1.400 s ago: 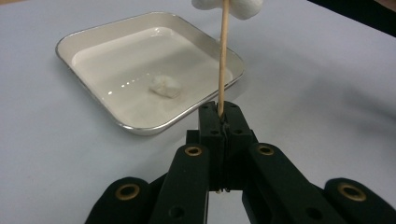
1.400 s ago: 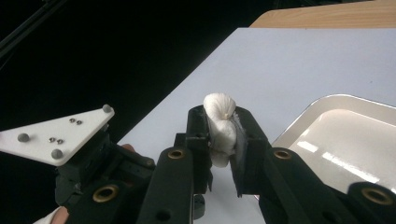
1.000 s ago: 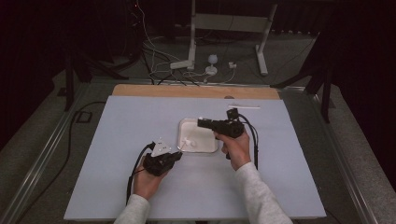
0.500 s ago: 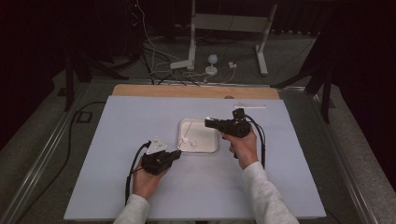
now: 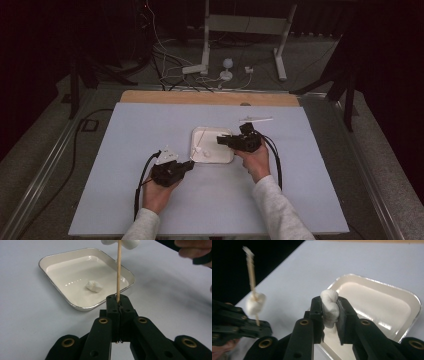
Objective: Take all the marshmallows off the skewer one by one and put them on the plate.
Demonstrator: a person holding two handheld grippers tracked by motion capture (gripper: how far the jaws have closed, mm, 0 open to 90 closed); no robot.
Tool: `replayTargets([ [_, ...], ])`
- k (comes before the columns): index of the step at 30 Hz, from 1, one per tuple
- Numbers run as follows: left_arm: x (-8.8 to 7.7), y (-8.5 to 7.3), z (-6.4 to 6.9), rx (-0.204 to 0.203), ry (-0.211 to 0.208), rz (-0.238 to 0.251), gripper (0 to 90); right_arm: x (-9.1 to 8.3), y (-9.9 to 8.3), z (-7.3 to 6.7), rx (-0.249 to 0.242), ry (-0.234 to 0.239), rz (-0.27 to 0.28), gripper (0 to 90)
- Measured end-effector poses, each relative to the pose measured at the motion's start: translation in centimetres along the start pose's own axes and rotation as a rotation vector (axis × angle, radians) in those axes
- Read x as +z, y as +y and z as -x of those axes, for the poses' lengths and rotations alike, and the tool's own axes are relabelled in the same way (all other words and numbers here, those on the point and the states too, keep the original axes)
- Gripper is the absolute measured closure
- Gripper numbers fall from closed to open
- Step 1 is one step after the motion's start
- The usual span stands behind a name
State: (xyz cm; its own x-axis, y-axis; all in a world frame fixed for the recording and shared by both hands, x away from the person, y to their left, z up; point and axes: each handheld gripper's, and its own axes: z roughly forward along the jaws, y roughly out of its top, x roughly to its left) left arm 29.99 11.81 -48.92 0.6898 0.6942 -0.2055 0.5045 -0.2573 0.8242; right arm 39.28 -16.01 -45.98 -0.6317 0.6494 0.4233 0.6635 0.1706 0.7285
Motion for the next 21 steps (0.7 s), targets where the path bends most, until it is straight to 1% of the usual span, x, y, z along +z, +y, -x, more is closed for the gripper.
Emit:
replayTargets([
  [2,0.0,0.0,0.0,-0.002,0.000,0.002,90.0,0.4,-0.2,0.2,0.006,-0.011,-0.015,76.5],
  [3,0.0,0.0,0.0,-0.004,0.000,0.003,90.0,0.9,-0.4,0.2,0.006,-0.026,-0.035,75.2],
  [4,0.0,0.0,0.0,-0.006,-0.001,0.003,90.0,0.9,-0.4,0.2,0.006,-0.026,-0.035,75.2],
  [5,0.0,0.0,-0.1,-0.005,-0.001,0.001,90.0,1.0,-0.5,0.2,0.009,-0.031,-0.044,73.0],
  [7,0.0,0.0,-0.1,-0.006,-0.001,-0.001,90.0,1.3,-0.6,0.4,0.011,-0.041,-0.055,64.3],
  [10,0.0,0.0,-0.1,-0.009,0.001,0.000,90.0,1.6,-0.6,0.5,0.027,-0.062,-0.064,44.6],
  [11,-0.1,0.0,-0.1,-0.011,0.004,0.001,90.0,1.6,-0.6,0.5,0.027,-0.063,-0.064,40.2],
  [13,-0.1,0.0,-0.2,-0.018,0.005,0.005,90.0,1.5,-0.6,0.4,0.026,-0.056,-0.049,30.9],
  [14,-0.1,0.0,-0.2,-0.019,0.007,0.004,90.0,1.4,-0.6,0.3,0.020,-0.059,-0.040,27.8],
  [17,0.0,0.0,-0.2,-0.022,0.007,0.005,90.0,1.0,-0.4,-0.1,0.022,-0.023,-0.019,23.2],
  [21,0.0,0.0,-0.1,-0.022,0.009,0.005,90.0,0.5,-0.1,-0.8,0.025,0.030,0.006,20.6],
])
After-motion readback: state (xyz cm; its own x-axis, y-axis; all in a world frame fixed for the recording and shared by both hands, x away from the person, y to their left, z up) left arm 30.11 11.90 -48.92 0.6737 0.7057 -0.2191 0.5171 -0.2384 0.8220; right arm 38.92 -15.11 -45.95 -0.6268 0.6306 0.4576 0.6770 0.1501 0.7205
